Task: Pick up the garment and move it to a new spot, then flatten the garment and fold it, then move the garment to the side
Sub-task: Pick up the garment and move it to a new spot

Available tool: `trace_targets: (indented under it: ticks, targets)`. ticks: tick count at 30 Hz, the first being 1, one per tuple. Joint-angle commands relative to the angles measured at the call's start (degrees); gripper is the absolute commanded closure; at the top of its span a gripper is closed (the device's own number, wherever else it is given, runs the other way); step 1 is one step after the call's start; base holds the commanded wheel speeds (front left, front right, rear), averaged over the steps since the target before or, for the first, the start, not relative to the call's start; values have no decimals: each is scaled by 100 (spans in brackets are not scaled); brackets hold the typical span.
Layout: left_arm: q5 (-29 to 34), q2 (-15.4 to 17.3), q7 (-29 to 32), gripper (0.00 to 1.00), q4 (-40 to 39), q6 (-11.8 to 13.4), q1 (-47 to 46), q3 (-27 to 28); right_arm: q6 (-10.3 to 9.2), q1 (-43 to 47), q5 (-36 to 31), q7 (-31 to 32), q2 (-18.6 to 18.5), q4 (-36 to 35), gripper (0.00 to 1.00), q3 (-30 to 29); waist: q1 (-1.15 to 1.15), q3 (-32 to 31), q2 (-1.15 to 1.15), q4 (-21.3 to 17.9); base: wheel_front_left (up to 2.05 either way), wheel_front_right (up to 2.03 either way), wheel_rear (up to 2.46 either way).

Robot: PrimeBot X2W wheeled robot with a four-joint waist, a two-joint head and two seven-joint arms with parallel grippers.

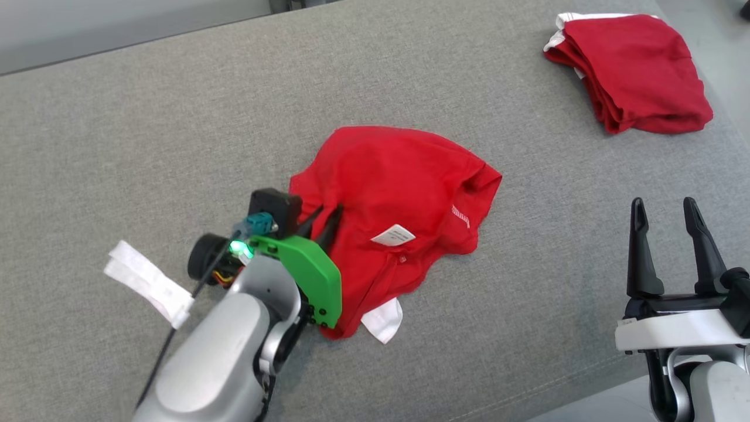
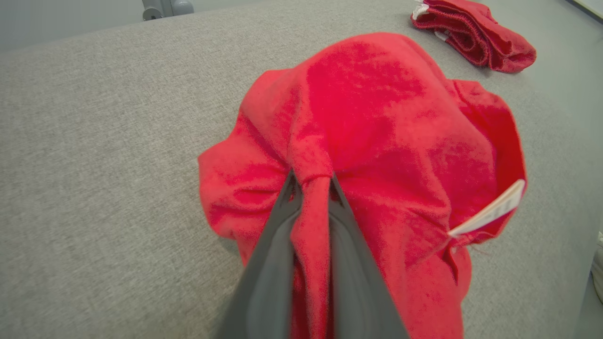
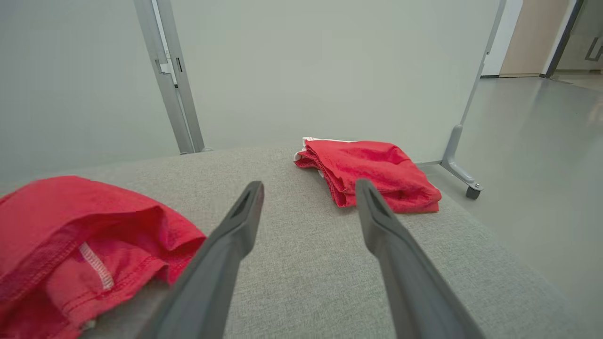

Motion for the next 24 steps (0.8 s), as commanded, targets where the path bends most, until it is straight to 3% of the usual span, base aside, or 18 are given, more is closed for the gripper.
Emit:
trace_targets:
  ticks: [1, 3, 4, 5, 8, 9, 13, 20, 24]
  targets:
    - [22, -73, -155, 100, 228, -48, 53, -26, -4, 52, -6, -1, -1, -6, 0, -15, 0, 30, 0, 80, 0, 0, 0]
    - [50, -219, -455, 100, 588, -47, -11, -9, -4, 49, -61, -1, 0, -1, 0, -8, 0, -6, 0, 189, 0, 0, 0]
    - [93, -270, -604, 60, 735, -68, -43, -27, -4, 47, -93, -1, -1, 4, 0, -8, 0, -45, 0, 247, 0, 0, 0]
    - [101, -330, -773, 0, 846, -71, -71, -17, -4, 54, -120, 0, -3, 6, 0, 0, 0, -92, 0, 306, 0, 0, 0]
    - [142, -425, -1379, 0, 949, 10, -91, 132, -4, 101, -218, -1, -4, -11, 0, -16, 0, -258, 0, 476, 0, 0, 0]
    - [174, -452, -1839, 0, 897, 86, 38, 235, -4, 163, -286, 0, -3, -10, 0, -59, 0, -432, 0, 613, 0, 0, 0]
    - [268, -292, -2515, 0, 593, 332, 479, 507, -4, 297, -426, 0, -4, 6, 0, -80, 0, -787, 0, 833, 0, 0, 0]
    - [710, -9, -2702, 0, -285, 705, 1643, 1127, -4, 549, -700, 0, -3, -1, 0, -161, 0, -1331, 0, 1222, 0, 0, 0]
    - [1114, -64, -2700, 0, -796, 606, 2484, 1666, -4, 728, -756, -1, -4, 64, 0, -224, 0, -1571, 0, 1433, 0, 0, 0]
